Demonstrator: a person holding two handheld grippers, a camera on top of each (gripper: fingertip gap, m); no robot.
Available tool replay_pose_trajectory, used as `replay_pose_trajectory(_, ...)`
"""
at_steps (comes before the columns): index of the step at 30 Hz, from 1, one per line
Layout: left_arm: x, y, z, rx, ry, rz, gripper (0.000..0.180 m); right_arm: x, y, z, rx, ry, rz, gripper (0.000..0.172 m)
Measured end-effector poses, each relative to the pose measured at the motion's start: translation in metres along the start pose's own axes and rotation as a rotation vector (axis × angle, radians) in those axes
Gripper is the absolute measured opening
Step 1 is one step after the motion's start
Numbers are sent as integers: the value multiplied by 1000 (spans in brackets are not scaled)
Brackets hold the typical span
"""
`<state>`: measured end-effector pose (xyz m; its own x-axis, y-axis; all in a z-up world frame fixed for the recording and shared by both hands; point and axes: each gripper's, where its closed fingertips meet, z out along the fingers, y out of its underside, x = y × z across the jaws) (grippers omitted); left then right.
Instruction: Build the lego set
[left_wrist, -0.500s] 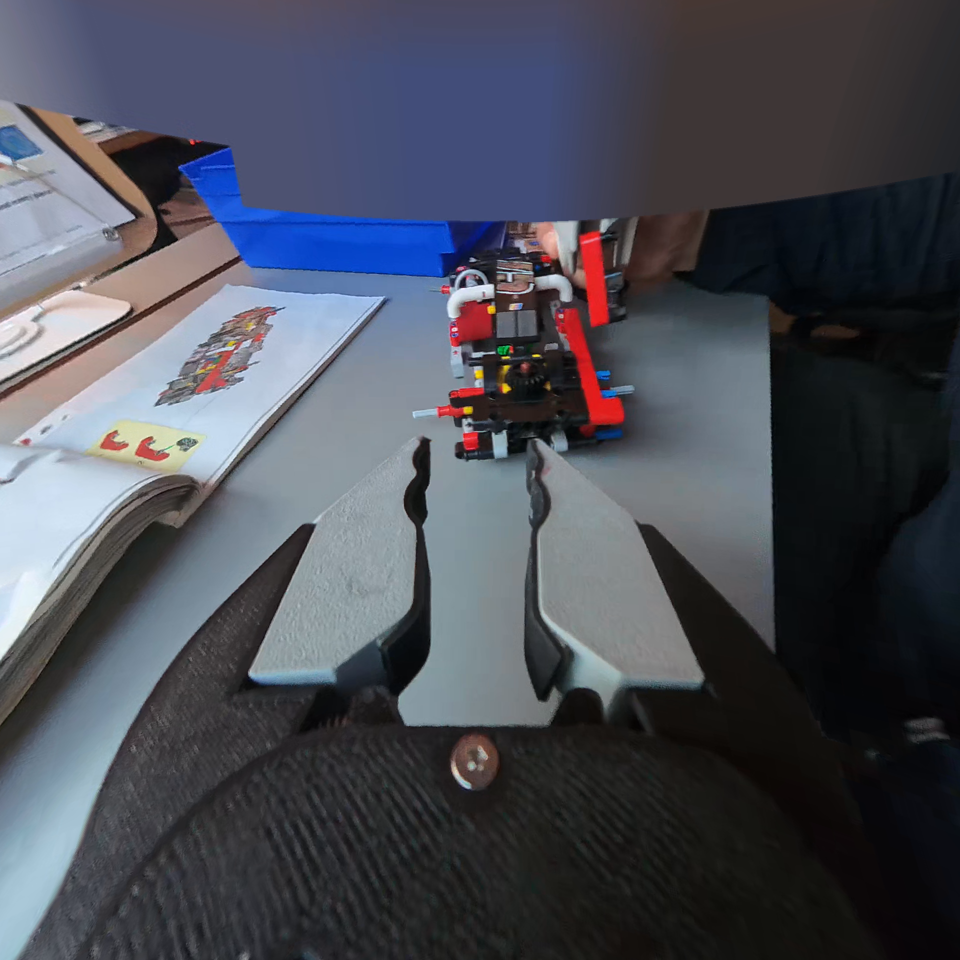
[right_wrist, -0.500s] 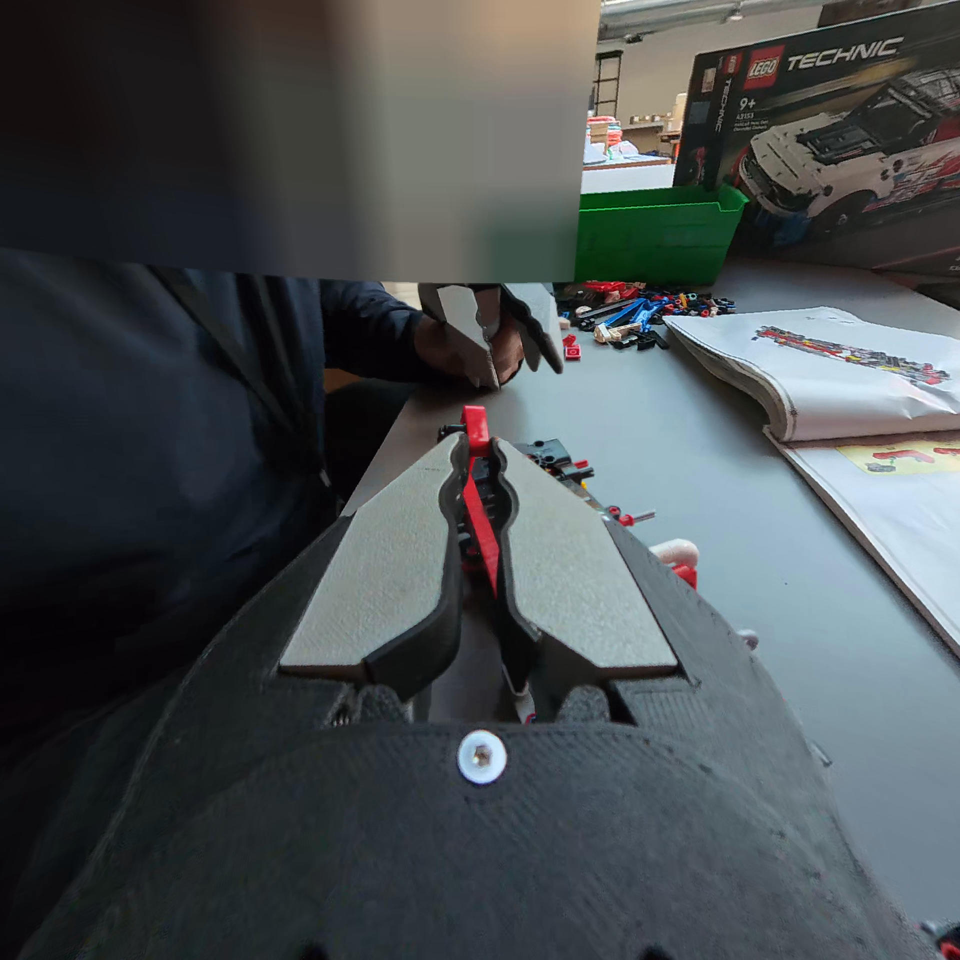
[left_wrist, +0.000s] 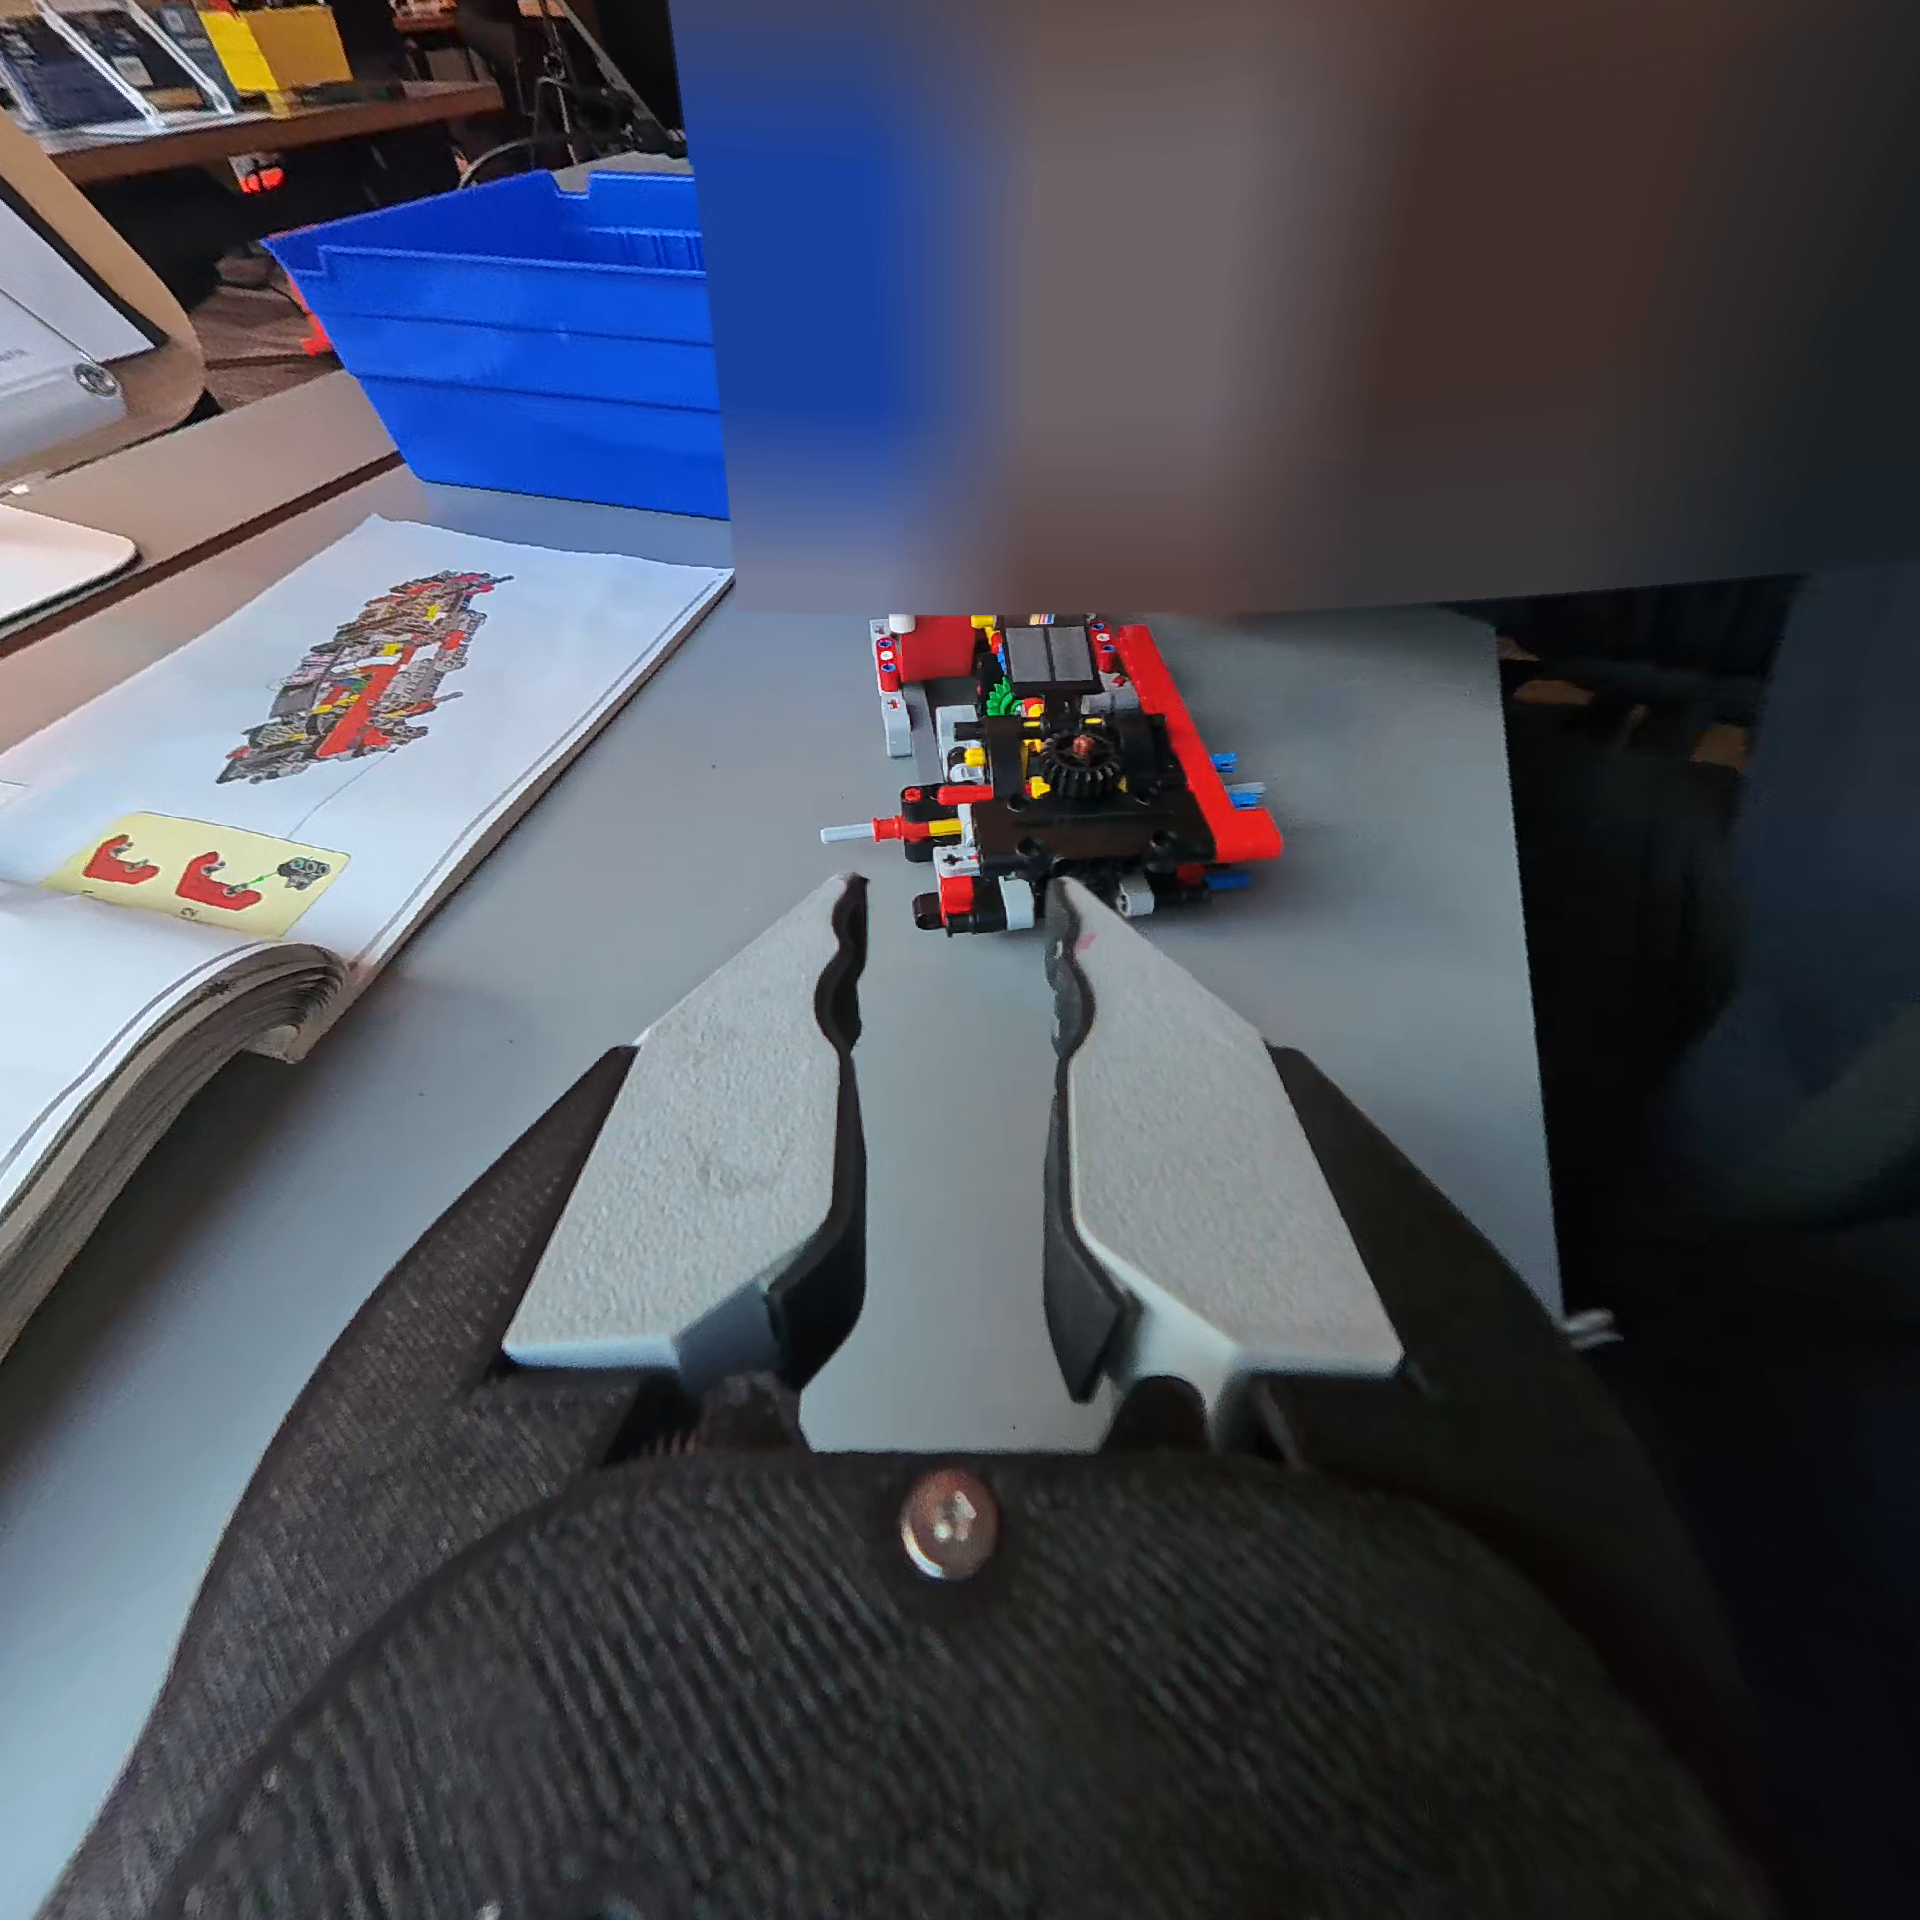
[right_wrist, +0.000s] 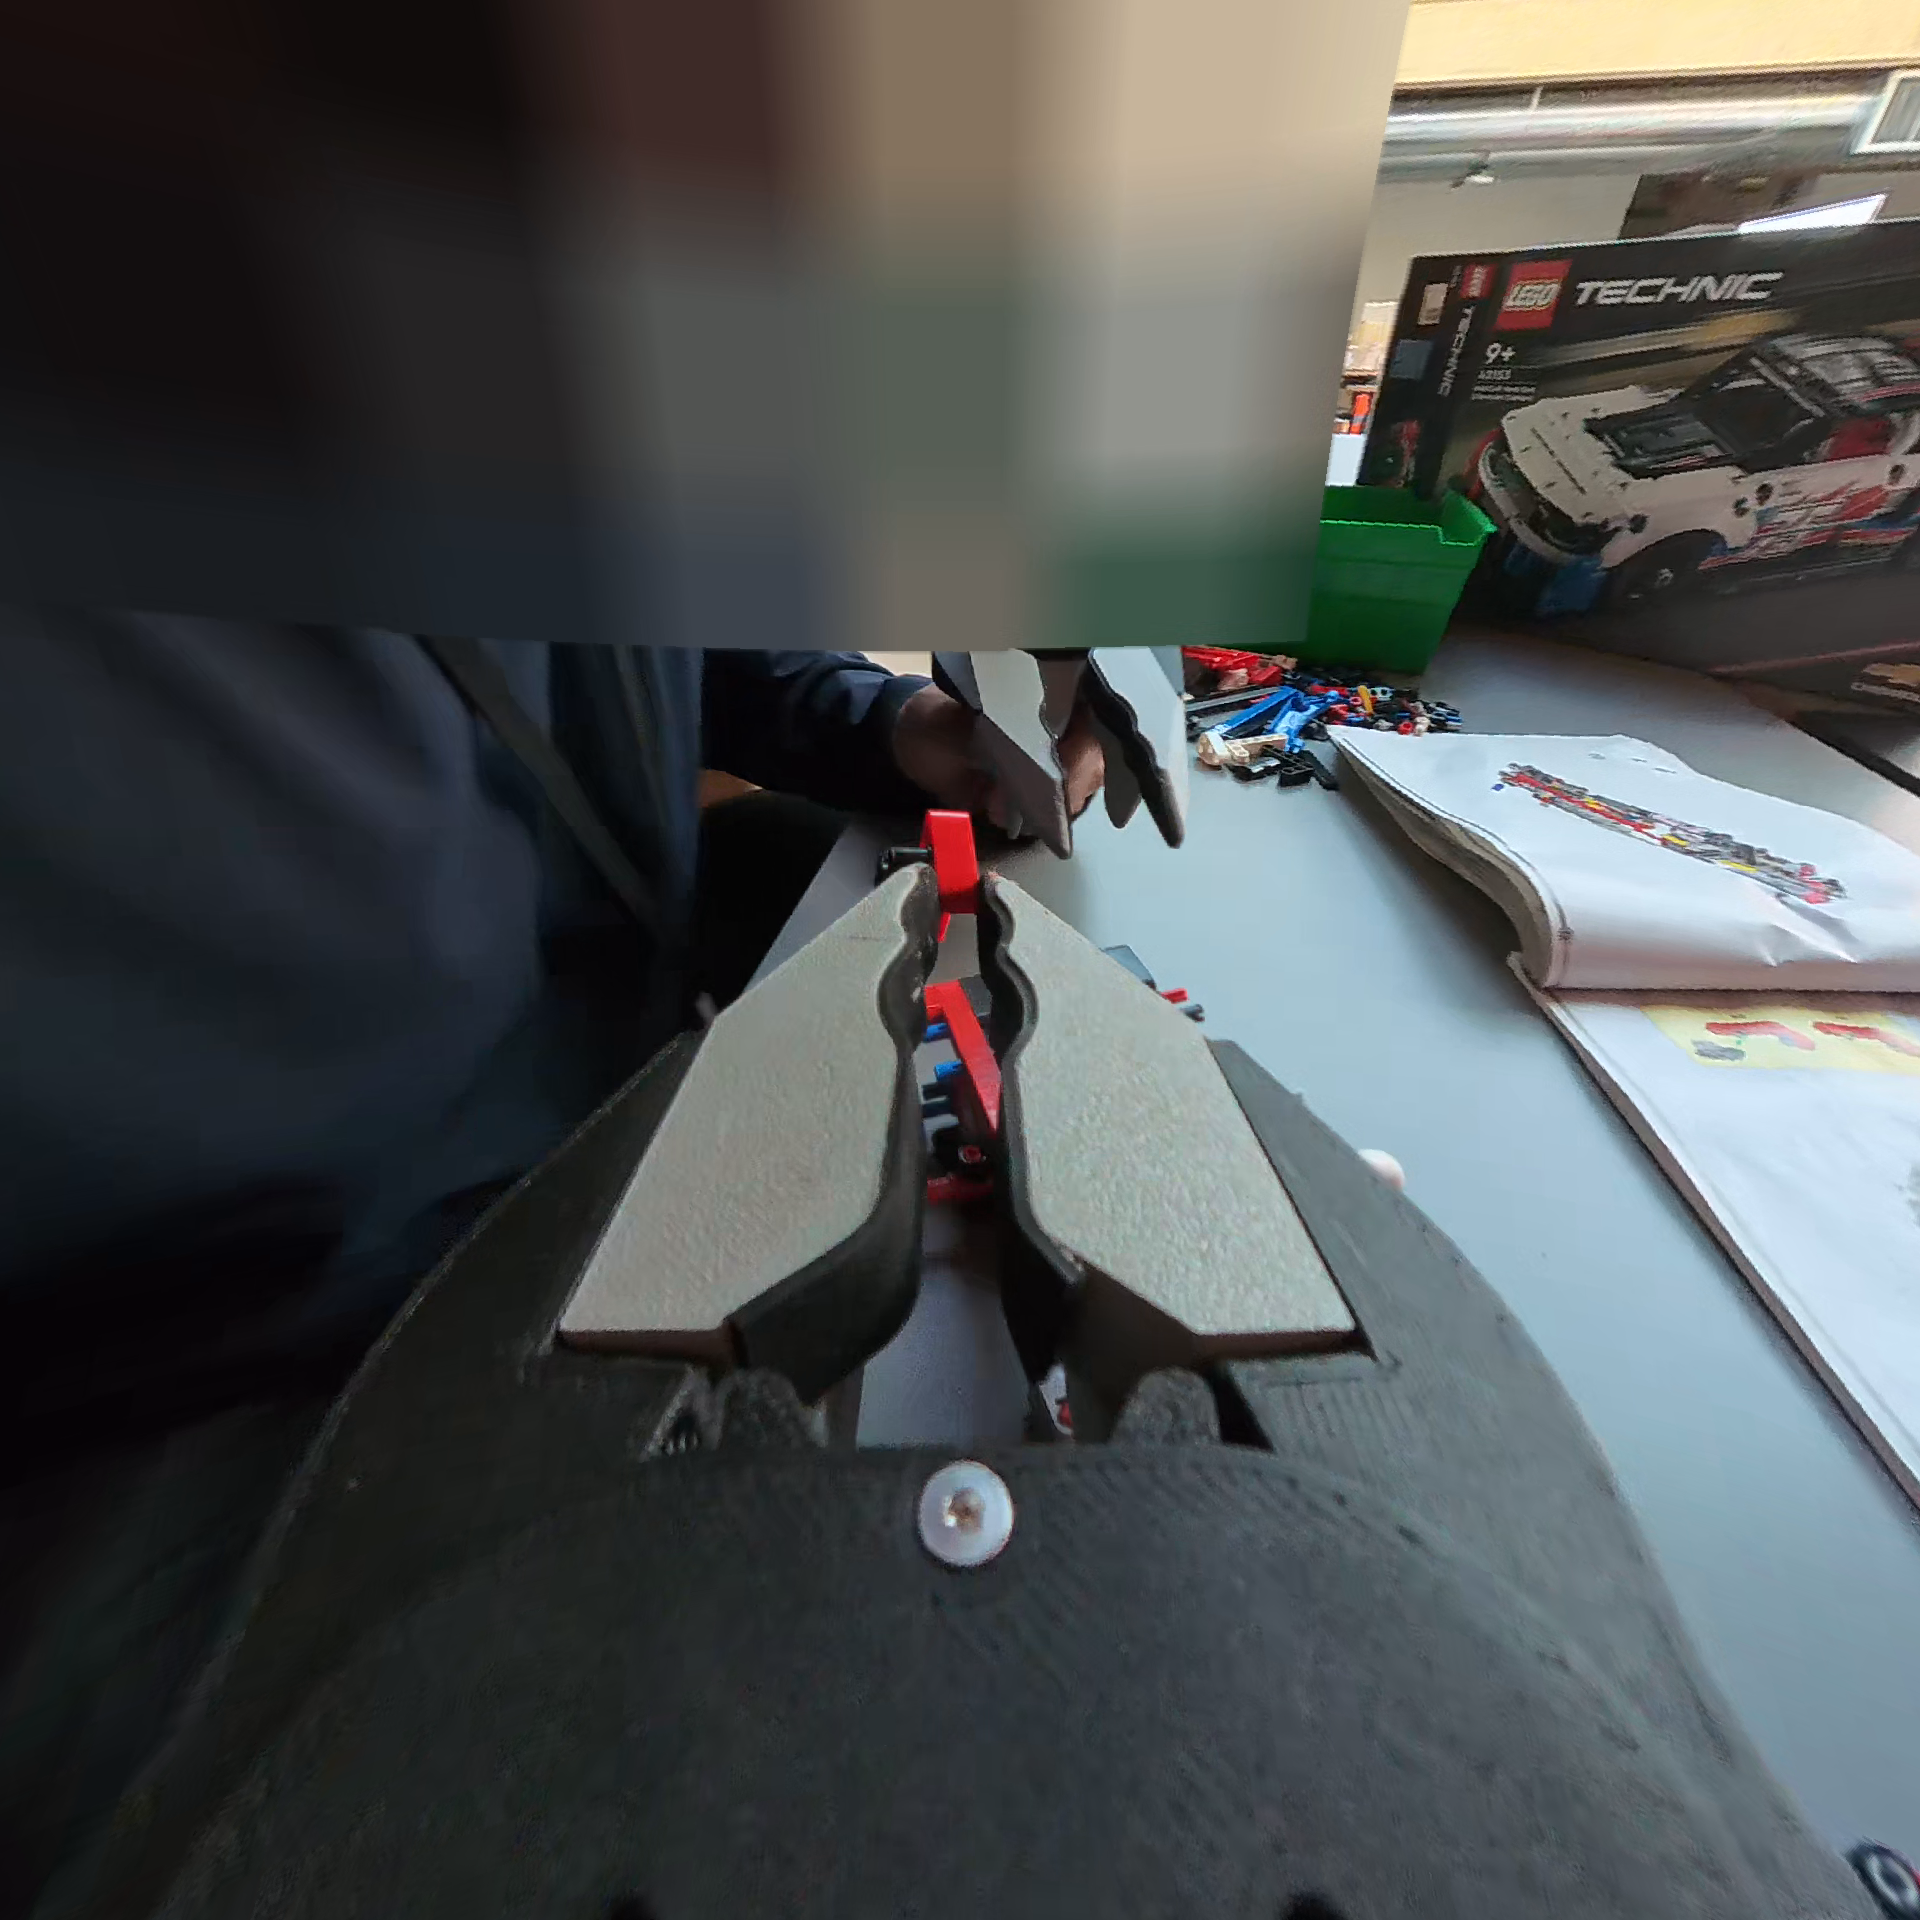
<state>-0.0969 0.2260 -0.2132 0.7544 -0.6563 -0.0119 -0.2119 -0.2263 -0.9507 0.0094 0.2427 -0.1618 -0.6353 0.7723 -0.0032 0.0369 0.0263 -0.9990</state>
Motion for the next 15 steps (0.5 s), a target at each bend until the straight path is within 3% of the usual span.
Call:
replay_pose_trajectory(7,-2,0,0,-1,-45,35,31,11,-6,-10,53,53,37,3)
replay_pose_trajectory(15,-3,1,-8,8,-87,65,30,26,9,-8,10,100,76,3)
